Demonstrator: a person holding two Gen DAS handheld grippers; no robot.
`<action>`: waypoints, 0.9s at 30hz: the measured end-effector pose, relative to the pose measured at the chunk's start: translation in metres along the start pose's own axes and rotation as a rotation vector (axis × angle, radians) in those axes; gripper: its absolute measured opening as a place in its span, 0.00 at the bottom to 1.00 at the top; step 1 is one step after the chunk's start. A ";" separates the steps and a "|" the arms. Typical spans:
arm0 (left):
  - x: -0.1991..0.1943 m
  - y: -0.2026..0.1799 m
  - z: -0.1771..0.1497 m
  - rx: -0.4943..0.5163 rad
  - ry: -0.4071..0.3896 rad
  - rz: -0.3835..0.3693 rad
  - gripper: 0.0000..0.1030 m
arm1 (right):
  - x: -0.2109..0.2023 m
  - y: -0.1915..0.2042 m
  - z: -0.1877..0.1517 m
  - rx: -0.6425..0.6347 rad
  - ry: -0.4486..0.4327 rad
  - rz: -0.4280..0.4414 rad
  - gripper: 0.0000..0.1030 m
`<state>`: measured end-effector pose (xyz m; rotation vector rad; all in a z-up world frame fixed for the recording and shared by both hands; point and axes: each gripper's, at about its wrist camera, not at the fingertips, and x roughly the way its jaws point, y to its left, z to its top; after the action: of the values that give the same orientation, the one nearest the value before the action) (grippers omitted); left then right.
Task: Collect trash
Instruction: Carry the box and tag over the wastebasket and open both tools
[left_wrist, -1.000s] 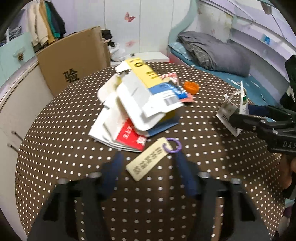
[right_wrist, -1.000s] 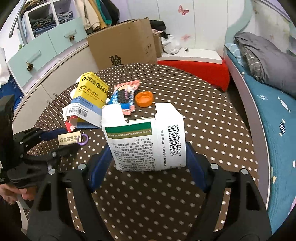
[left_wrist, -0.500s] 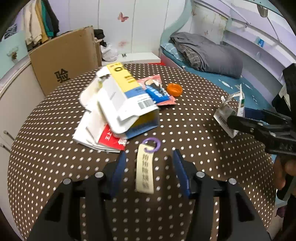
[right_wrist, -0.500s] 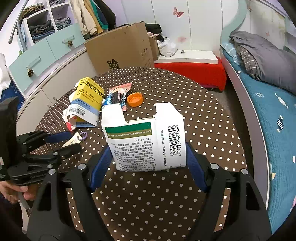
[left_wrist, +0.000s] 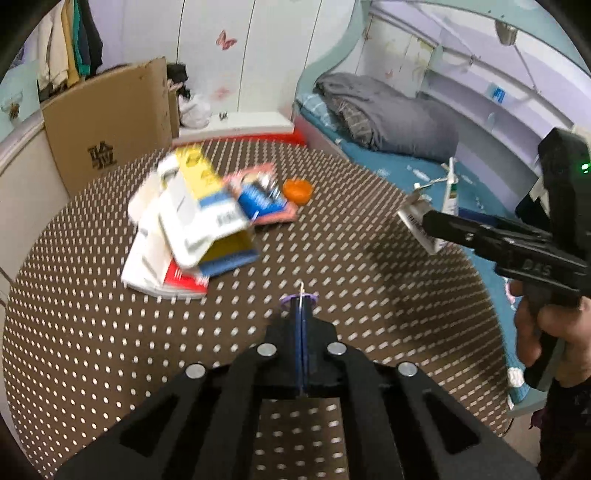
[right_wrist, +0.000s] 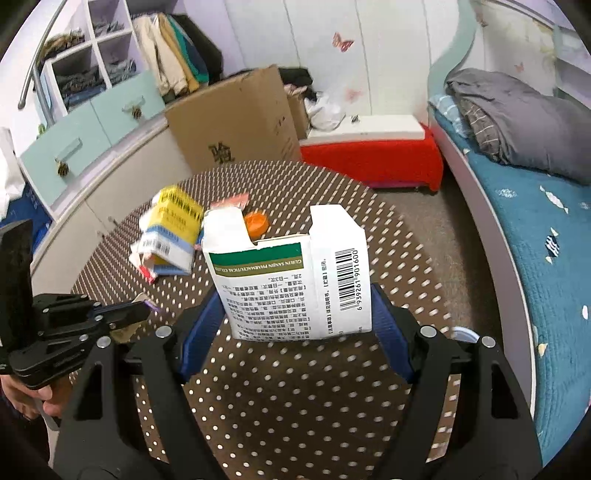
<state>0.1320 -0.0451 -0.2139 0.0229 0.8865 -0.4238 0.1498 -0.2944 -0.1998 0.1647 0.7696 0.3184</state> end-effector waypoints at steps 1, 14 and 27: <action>-0.006 -0.006 0.006 0.009 -0.020 -0.004 0.00 | -0.005 -0.003 0.003 0.004 -0.013 -0.004 0.73; -0.016 -0.101 0.100 0.128 -0.168 -0.084 0.00 | -0.102 -0.100 0.033 0.141 -0.217 -0.126 0.73; 0.049 -0.204 0.138 0.216 -0.119 -0.171 0.00 | -0.042 -0.256 -0.031 0.471 -0.033 -0.201 0.73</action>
<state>0.1867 -0.2762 -0.1319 0.1195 0.7248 -0.6727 0.1568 -0.5483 -0.2614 0.5311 0.8122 -0.0610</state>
